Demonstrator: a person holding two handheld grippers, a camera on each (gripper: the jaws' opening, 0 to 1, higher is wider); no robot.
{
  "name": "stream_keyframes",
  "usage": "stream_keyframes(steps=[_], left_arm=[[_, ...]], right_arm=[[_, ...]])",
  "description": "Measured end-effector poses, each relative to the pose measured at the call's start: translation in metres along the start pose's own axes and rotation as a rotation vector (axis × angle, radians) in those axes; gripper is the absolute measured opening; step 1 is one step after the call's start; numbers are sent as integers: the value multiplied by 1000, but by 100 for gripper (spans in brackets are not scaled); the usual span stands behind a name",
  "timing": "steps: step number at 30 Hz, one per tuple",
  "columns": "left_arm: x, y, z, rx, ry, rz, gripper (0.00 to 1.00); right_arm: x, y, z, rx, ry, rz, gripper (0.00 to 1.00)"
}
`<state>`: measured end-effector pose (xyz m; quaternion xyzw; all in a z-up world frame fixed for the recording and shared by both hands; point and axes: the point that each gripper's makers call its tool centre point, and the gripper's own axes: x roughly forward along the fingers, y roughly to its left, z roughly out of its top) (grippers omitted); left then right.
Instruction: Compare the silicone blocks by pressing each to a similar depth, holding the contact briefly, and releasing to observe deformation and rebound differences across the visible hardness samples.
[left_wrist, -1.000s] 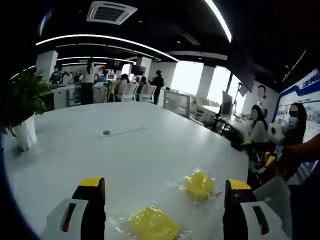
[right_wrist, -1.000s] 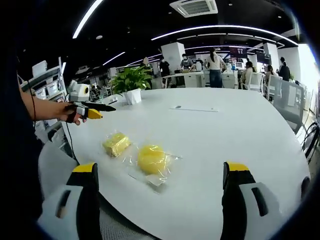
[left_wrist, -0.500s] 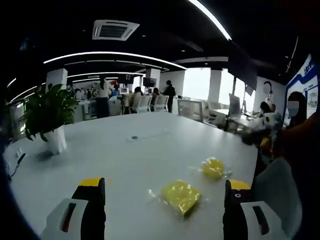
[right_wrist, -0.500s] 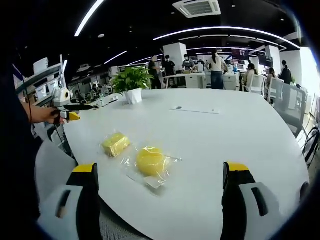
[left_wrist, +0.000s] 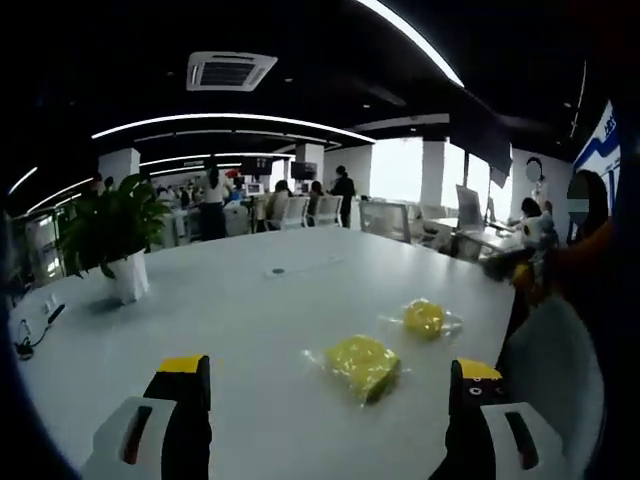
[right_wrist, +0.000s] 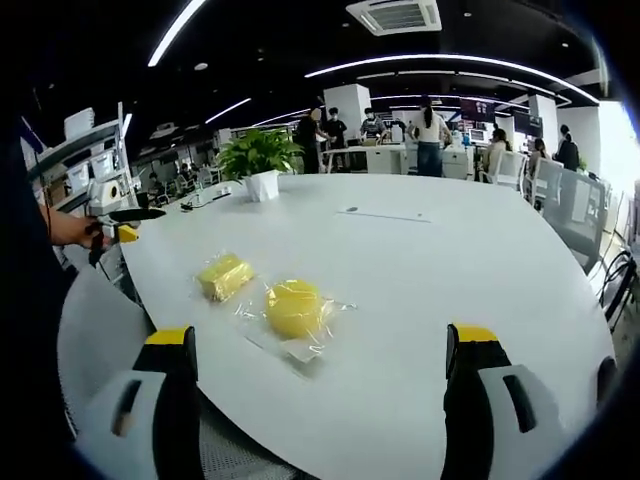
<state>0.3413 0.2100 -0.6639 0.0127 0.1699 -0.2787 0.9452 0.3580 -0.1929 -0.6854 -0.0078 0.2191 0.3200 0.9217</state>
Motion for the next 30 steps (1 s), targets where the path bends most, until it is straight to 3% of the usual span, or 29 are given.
stream_keyframes(steps=[10, 15, 20, 30], left_arm=[[3, -11, -17, -28, 36, -31, 100], [5, -8, -15, -47, 24, -31, 100], [8, -1, -9, -93, 0, -20, 100], [7, -16, -17, -122, 7, -32, 100]], right_arm=[[-4, 5, -9, -14, 10, 3, 97], [-2, 7, -16, -4, 13, 2, 97], [-1, 6, -11, -2, -16, -6, 97], [-8, 0, -7, 17, -27, -33, 97]])
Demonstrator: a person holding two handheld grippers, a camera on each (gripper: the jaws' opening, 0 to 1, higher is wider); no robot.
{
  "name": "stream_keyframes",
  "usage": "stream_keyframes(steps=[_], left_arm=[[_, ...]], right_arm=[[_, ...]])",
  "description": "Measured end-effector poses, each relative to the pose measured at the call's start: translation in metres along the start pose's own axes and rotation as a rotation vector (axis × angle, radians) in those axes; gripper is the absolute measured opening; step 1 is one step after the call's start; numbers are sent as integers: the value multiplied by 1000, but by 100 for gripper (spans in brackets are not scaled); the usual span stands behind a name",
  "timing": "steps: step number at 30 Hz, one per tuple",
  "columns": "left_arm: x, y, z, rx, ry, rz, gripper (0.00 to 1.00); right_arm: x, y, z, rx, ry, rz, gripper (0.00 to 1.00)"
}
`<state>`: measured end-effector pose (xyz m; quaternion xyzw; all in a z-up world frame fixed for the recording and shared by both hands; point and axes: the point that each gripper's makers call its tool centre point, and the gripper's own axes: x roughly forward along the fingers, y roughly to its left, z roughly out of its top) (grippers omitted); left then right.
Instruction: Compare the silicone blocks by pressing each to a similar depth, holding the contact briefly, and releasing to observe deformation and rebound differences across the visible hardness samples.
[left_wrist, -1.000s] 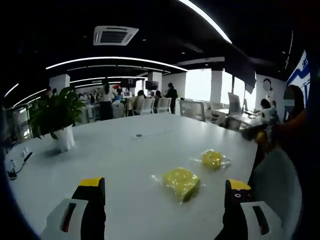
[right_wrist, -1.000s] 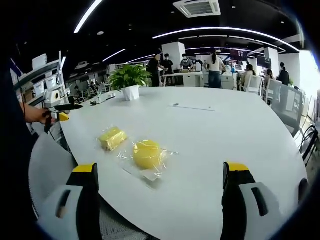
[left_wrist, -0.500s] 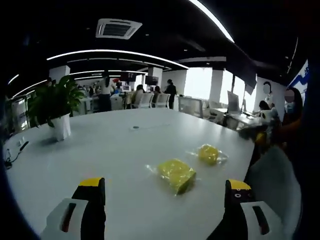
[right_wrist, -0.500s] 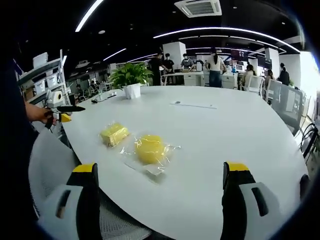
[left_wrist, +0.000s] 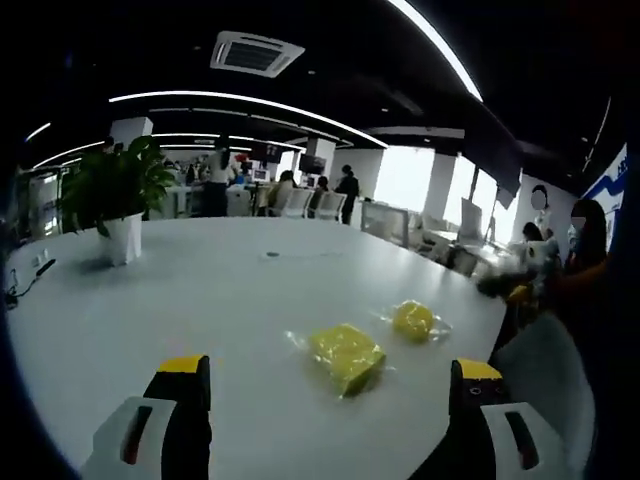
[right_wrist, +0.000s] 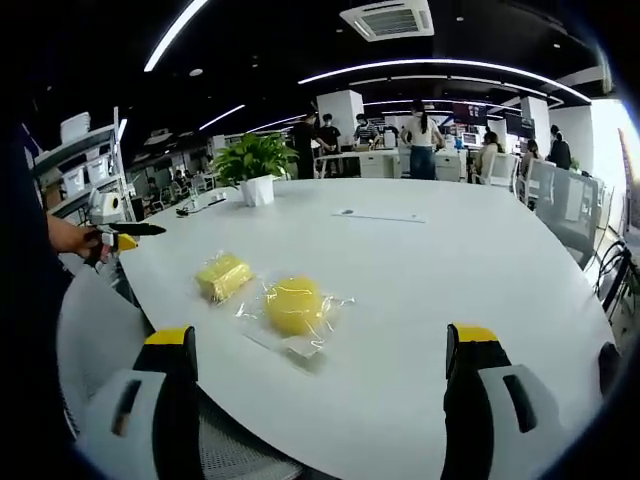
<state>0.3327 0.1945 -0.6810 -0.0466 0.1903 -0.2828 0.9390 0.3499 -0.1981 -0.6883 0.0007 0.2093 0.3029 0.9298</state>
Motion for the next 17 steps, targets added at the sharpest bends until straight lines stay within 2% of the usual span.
stream_keyframes(steps=[8, 12, 17], left_arm=[[-4, 3, 3, -1, -18, 15, 100], [-5, 6, 12, -20, -40, 40, 100], [-4, 3, 20, -6, -54, 18, 100]], right_arm=[[-3, 3, -3, -7, -1, -4, 97], [-4, 3, -6, 7, 7, -4, 97], [-4, 1, -2, 20, -9, -14, 97]])
